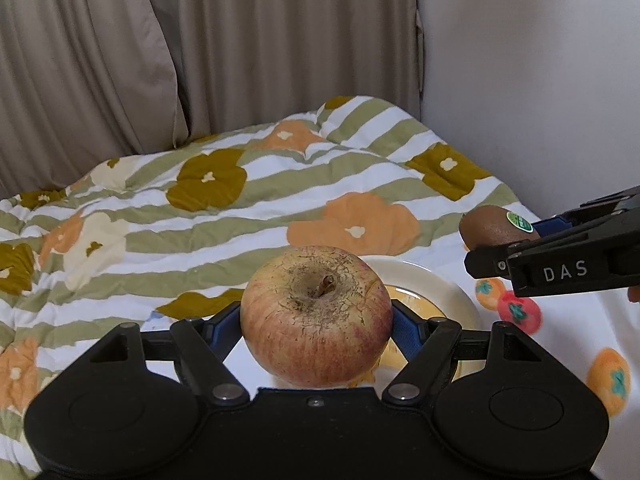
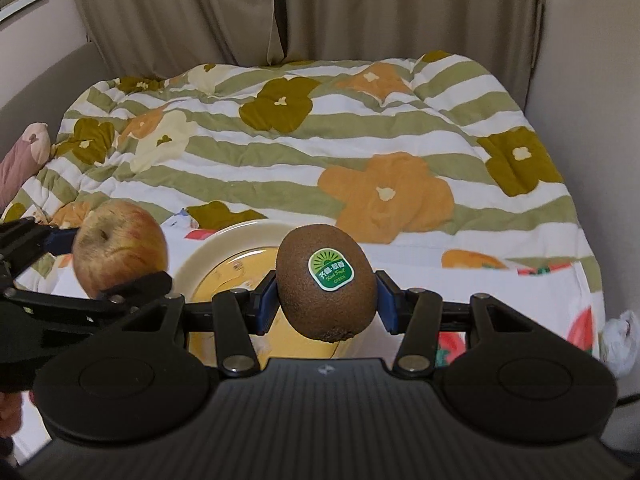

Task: Organize fruits
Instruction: 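Carry the red apple and kiwi to the duck bowl with both tools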

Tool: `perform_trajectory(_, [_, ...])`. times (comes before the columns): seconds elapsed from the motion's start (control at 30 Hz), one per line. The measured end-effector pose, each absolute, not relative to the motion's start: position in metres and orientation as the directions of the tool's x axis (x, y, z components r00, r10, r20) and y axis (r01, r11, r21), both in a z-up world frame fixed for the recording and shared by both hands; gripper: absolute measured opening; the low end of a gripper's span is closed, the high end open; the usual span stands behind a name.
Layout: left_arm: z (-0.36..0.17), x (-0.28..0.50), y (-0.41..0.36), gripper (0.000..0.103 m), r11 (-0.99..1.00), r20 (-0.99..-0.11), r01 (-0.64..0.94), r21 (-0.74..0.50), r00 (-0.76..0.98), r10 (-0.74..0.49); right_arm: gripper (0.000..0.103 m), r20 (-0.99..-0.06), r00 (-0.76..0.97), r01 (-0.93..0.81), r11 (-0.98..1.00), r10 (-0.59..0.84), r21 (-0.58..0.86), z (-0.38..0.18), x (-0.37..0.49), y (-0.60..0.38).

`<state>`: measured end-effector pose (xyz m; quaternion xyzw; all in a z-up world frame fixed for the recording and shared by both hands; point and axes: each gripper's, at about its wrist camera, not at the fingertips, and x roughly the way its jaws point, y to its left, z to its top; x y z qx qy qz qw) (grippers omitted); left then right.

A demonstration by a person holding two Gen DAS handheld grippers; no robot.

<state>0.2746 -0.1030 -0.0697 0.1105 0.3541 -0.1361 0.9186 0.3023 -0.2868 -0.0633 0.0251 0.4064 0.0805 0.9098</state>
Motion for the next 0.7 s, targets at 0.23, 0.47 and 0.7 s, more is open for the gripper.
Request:
perform_trajectory(0.23, [-0.114, 0.313, -0.133, 0.079, 0.928, -0.719, 0.335, 0.162, 0.684, -0.121, 0.065, -0.764, 0.615, -0.167, 0.979, 0.194, 0.114, -0.092, 0.336, -0.298])
perform_trajectory(0.47, [-0.142, 0.324, -0.145, 0.079, 0.91, -0.738, 0.357, 0.213, 0.669, -0.09, 0.065, -0.78, 0.586, -0.184, 0.973, 0.22, 0.137, -0.111, 0.346, -0.302])
perform_trajectory(0.7, [-0.148, 0.331, -0.147, 0.079, 0.908, -0.755, 0.359, 0.216, 0.651, -0.077, 0.065, -0.781, 0.58, -0.198, 0.97, 0.233, 0.142, -0.112, 0.348, -0.301])
